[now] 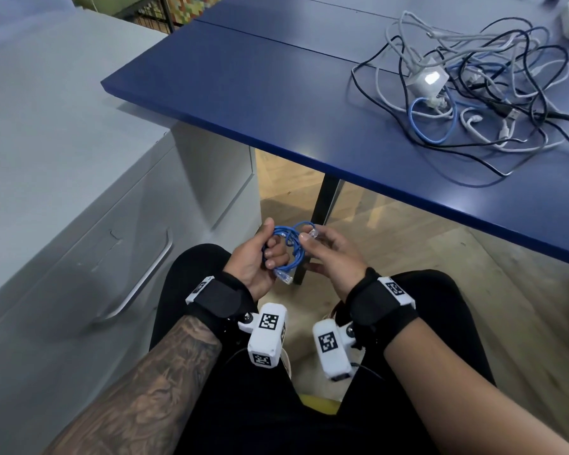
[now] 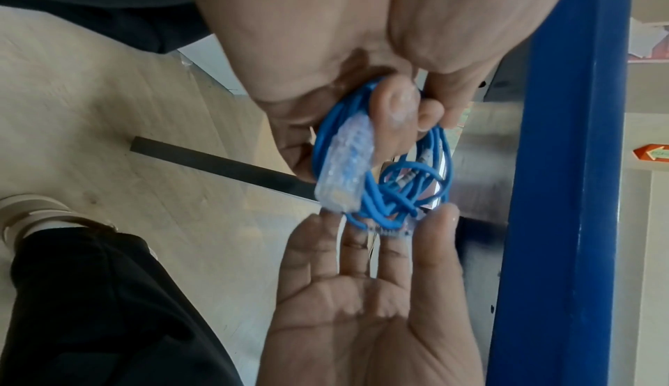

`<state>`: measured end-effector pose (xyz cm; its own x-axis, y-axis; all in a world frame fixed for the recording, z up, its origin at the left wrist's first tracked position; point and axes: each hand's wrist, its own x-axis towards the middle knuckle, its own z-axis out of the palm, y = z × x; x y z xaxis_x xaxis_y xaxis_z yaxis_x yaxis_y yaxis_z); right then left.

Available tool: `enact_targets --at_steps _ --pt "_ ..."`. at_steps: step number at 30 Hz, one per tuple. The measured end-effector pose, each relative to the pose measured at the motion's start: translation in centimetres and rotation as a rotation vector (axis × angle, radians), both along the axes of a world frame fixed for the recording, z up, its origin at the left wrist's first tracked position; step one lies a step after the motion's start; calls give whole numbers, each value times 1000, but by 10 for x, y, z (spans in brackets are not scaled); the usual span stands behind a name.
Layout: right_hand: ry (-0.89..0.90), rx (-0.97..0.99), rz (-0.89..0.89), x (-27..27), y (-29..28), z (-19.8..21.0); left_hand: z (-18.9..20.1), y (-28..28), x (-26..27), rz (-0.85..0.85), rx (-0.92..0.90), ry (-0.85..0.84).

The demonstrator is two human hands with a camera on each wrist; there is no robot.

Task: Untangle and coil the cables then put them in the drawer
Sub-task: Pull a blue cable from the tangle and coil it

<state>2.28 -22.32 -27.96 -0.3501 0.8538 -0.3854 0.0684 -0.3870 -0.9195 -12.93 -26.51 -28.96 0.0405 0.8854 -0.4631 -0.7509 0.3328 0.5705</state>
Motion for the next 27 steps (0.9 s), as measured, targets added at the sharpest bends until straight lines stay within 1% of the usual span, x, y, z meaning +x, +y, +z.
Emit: enact_targets --at_steps 3,8,12,17,19,21,22,24,27 --pt "27 20 -5 3 1 3 0 -1 0 -51 15 -13" --pt "83 39 -20 4 2 6 2 -1 1 -80 8 -21" --pt "31 115 12 6 2 6 3 -3 1 -82 -2 -17" --pt "-14 152 126 15 8 17 3 -3 -2 -68 -25 -32" --pt "-143 256 158 20 10 16 2 -2 -1 -82 -38 -13" --pt "-304 414 217 22 8 15 1 -2 1 -95 -58 36" --pt "-346 461 247 23 6 13 1 -2 1 -96 -66 55" --pt "-380 482 274 25 7 7 1 -3 1 -97 -74 71" --pt "-468 521 285 30 10 1 1 -3 -1 -83 -80 49"
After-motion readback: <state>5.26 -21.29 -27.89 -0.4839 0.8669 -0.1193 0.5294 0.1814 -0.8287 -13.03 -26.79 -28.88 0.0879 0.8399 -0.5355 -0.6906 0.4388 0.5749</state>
